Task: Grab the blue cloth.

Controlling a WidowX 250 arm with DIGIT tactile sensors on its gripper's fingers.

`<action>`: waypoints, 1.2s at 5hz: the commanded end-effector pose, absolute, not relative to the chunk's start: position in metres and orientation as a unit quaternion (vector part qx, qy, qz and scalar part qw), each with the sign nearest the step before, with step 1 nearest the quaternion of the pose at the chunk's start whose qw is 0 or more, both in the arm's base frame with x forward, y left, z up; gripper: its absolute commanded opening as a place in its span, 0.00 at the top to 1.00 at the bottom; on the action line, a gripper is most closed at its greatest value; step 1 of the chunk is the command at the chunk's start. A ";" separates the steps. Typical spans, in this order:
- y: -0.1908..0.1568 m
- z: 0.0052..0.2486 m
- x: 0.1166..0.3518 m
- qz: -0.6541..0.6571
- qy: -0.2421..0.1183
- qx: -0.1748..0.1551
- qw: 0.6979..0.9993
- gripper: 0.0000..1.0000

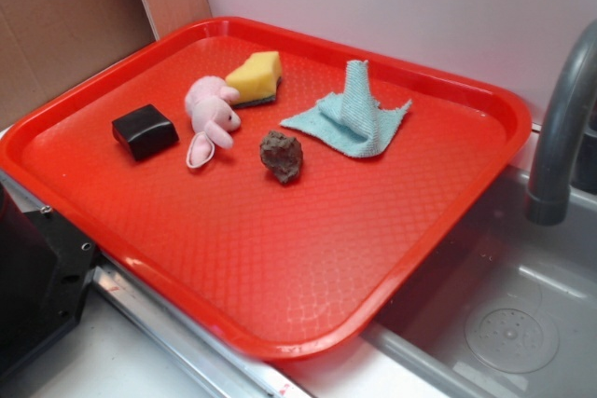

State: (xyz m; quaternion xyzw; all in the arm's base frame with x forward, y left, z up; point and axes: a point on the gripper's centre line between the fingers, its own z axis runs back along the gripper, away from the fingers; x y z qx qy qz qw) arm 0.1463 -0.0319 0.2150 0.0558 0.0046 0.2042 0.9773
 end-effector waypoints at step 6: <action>-0.066 0.048 0.315 0.377 -0.065 0.026 0.923 0.00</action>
